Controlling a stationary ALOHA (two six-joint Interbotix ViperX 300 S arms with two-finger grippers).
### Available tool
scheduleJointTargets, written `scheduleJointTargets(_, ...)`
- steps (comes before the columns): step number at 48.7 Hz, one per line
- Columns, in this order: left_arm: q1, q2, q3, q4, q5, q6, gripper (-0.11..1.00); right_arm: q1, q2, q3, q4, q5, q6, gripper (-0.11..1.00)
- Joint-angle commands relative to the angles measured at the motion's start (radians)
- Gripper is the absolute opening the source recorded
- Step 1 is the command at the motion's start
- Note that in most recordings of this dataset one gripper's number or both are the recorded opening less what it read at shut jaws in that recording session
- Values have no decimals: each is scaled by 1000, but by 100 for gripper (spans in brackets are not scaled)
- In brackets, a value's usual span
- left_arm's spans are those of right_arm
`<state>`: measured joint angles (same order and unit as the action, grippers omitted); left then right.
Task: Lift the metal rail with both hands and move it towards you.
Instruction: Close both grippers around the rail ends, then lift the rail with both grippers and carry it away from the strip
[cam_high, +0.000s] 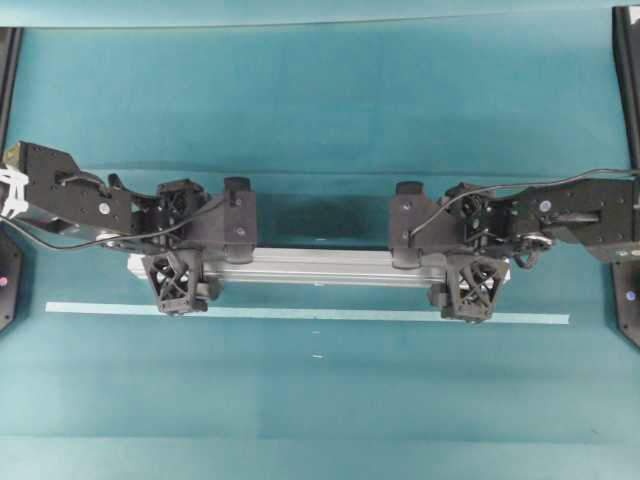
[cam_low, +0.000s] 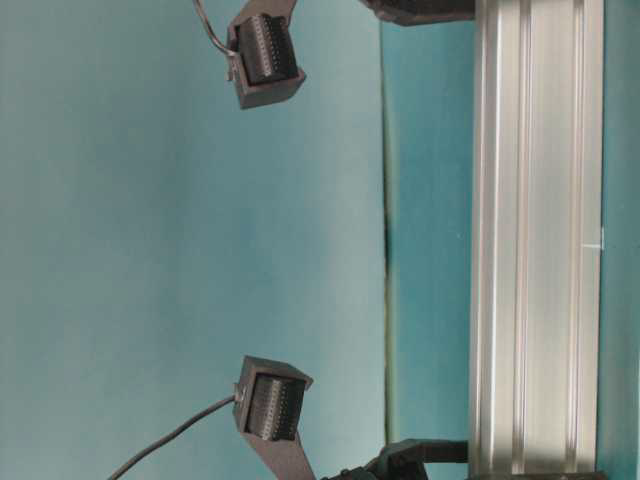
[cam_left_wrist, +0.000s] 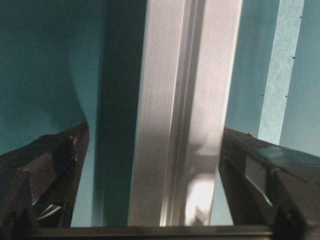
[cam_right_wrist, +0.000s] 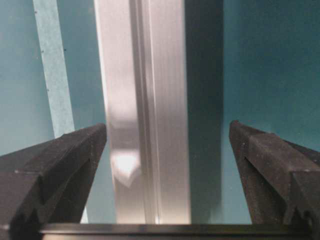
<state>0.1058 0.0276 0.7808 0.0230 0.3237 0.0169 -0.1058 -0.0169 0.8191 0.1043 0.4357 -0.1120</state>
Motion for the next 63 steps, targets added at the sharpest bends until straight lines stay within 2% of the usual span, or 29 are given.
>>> scheduleJointTargets(1, -12, -6, -2, 5, -14, 0, 86, 3, 5, -8, 8, -6, 11, 96)
scheduleJointTargets(5, -18, -8, 0, 3, -29, 0, 68, 6, 5, -8, 6, -6, 32, 84)
scheduleJointTargets(11, -32, -6, 2, 3, -48, 3, 38, 5, 6, -9, 6, -11, 80, 51)
scheduleJointTargets(14, -35, -6, 2, 3, -49, 3, 31, 5, 6, -8, 6, -21, 97, 40)
scheduleJointTargets(32, -41, -6, 2, 3, -55, 2, 31, 6, 8, -5, 6, -37, 114, 40)
scheduleJointTargets(42, -38, -55, -12, 3, -5, -2, 31, 3, -29, -25, 11, 15, 123, 40)
scheduleJointTargets(49, -37, -146, -51, 3, 123, -5, 31, -5, -115, -81, 18, 126, 129, 40)
scheduleJointTargets(57, -40, -230, -137, 3, 316, -2, 31, -37, -207, -169, 18, 330, 130, 40)
scheduleJointTargets(63, -38, -285, -207, 3, 416, -3, 31, -43, -255, -245, 20, 472, 130, 40)
